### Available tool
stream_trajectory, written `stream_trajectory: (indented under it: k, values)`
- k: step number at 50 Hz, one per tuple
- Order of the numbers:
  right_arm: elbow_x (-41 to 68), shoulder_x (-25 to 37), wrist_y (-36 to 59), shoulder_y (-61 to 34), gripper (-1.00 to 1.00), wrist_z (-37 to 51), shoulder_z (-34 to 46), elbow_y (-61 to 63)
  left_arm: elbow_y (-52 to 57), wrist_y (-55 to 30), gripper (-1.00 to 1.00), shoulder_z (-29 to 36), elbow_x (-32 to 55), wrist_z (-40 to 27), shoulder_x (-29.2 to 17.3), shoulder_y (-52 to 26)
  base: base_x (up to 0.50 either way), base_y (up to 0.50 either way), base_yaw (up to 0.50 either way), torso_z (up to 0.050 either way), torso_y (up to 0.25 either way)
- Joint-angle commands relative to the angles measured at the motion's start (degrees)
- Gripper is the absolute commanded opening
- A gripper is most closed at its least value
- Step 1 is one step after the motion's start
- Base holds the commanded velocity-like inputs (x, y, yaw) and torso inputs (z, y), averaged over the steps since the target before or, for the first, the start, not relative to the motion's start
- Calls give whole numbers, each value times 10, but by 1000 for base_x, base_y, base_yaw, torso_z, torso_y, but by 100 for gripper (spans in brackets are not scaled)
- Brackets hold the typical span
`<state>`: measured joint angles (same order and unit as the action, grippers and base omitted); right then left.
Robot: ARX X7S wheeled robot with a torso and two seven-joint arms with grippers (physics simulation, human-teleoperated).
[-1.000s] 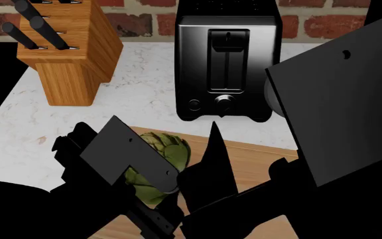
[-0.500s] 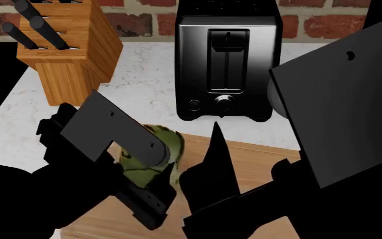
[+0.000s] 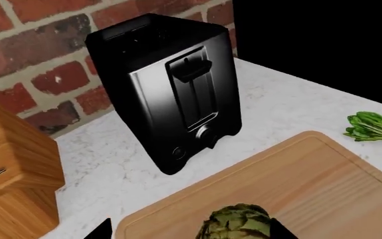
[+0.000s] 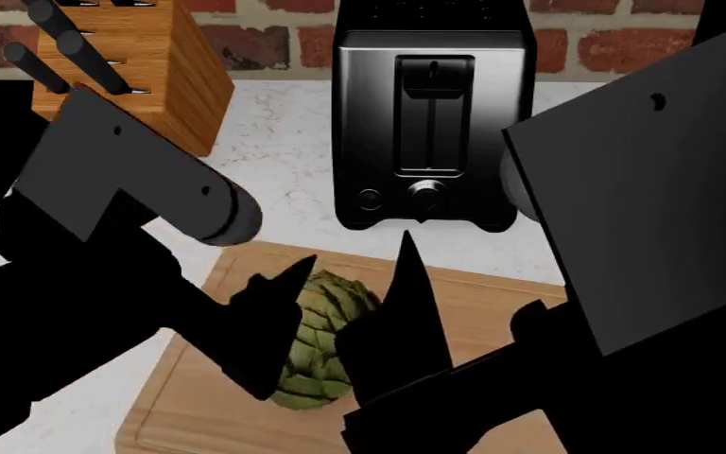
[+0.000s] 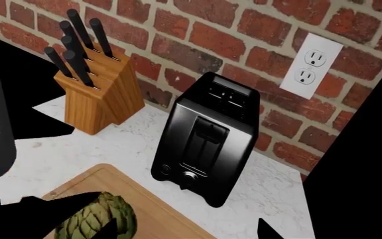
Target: Clear the non-vegetable object off the cutting board and place the vegetables onto it.
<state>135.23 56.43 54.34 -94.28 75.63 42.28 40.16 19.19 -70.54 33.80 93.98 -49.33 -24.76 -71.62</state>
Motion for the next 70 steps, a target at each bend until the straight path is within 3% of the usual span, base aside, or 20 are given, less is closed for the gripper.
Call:
stream_trajectory:
  k: [1, 12, 32, 42, 70]
  values:
    - [5, -2, 1, -9, 100, 3, 5, -3, -10, 7, 100, -27, 49, -19, -14, -26, 0, 0, 0, 0, 0]
    - [19, -3, 2, -23, 100, 12, 15, -5, -15, 16, 100, -38, 54, -14, -28, -36, 0, 0, 0, 0, 0]
    - [89, -20, 5, -79, 100, 63, 62, -4, -23, 69, 100, -118, 61, 14, -105, -8, 0, 0, 0, 0, 0]
    - [103, -26, 5, -98, 100, 72, 78, -3, -59, 39, 100, -116, 37, 42, -142, -62, 0, 0, 0, 0, 0]
    - [112, -103, -19, -92, 100, -2, 80, -46, -114, 28, 100, -105, 5, 65, -151, -125, 0, 0, 0, 0, 0]
